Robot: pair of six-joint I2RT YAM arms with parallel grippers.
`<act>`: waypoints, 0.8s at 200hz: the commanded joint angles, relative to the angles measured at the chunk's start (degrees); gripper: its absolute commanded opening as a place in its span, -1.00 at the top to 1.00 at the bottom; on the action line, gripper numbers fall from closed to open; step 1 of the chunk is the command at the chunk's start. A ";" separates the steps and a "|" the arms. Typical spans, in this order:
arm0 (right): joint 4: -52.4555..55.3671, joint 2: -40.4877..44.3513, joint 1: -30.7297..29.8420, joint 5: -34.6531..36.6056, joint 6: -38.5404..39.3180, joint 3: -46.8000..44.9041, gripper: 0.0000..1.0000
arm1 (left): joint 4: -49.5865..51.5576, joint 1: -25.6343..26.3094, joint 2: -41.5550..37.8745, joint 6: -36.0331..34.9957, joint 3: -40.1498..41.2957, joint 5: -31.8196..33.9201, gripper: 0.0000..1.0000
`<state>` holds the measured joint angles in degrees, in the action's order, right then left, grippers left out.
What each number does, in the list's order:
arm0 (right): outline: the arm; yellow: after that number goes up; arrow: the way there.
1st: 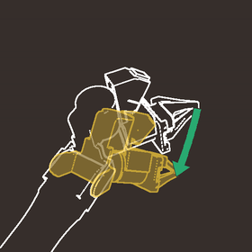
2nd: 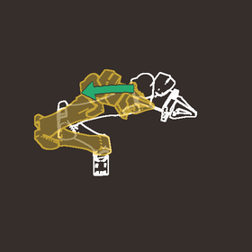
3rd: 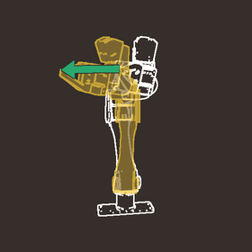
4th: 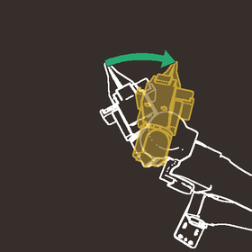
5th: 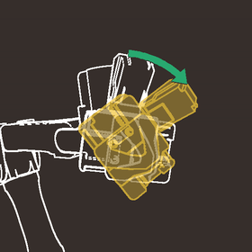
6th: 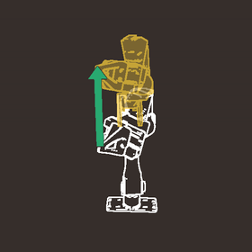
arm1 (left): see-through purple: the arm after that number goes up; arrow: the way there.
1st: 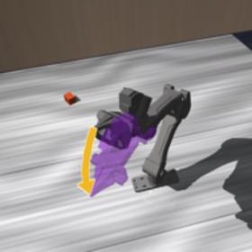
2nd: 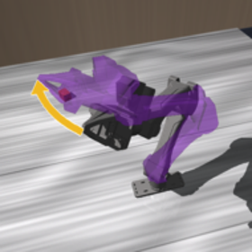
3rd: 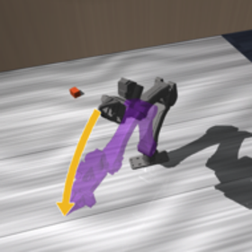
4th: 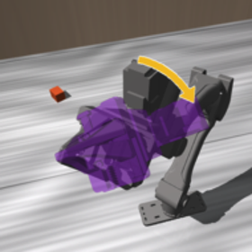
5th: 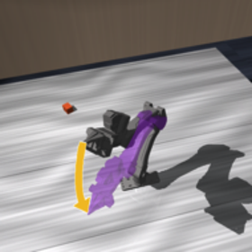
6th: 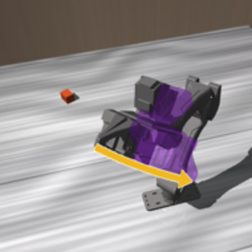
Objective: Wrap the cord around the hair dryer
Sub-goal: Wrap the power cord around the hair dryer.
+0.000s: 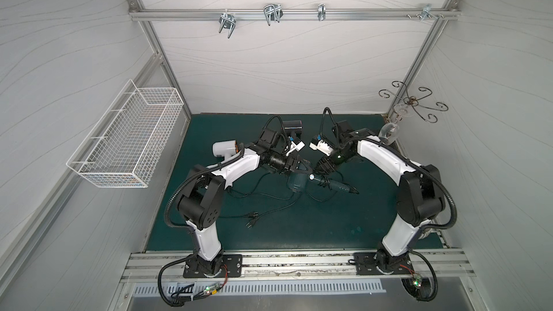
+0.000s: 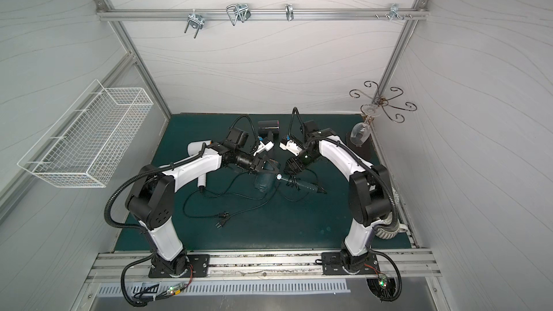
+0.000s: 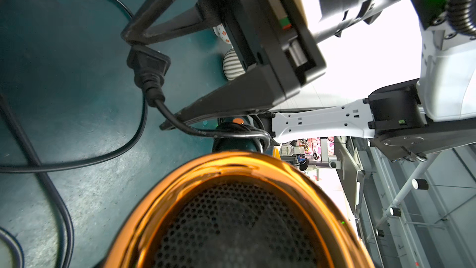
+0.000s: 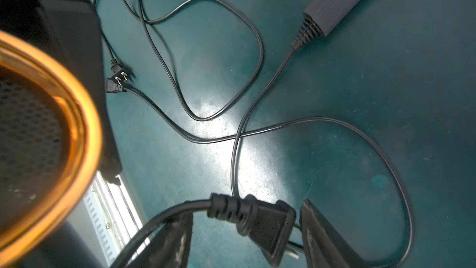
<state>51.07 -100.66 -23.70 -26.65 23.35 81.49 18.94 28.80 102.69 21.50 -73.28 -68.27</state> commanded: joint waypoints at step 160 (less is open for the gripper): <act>3.95 -0.56 1.65 0.42 -0.41 -0.59 -0.52 | -9.26 -0.41 0.35 12.40 3.96 -5.25 1.00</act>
<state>52.75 -101.45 -22.44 -24.56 22.31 82.08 14.90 28.53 103.04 31.07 -69.80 -69.45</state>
